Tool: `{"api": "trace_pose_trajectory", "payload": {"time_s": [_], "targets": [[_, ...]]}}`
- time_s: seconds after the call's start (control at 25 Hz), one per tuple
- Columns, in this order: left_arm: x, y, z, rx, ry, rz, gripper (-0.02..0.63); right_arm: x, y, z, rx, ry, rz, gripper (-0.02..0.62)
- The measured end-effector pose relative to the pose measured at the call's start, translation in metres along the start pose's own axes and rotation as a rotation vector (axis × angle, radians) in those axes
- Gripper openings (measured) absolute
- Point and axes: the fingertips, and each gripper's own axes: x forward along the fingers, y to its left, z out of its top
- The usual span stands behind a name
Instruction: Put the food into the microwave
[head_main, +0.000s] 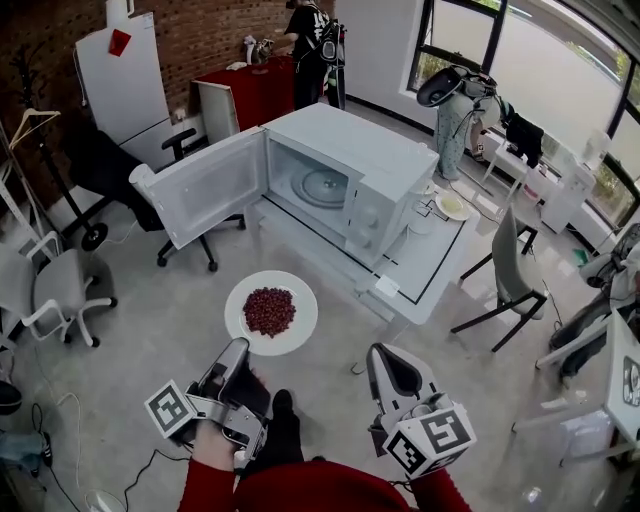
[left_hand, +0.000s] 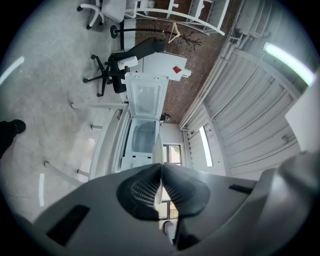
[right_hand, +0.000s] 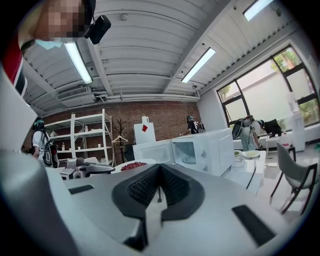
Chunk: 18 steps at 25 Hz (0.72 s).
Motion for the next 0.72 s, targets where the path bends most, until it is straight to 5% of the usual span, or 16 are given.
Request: {"api": "trace_pose_trajectory", "payload": {"time_s": [0.52,0.72], "targets": [[0.117,-0.006,0.102,-0.015,0.100,0.016,0.020,0.147,-0.004,0.031,-0.005,0.051,-0.052,0.014],[0.143,0.003,0.111,-0.014,0.137,0.023,0.020,0.170,-0.009,0.028,-0.023,0.084,-0.077,0.014]]}}
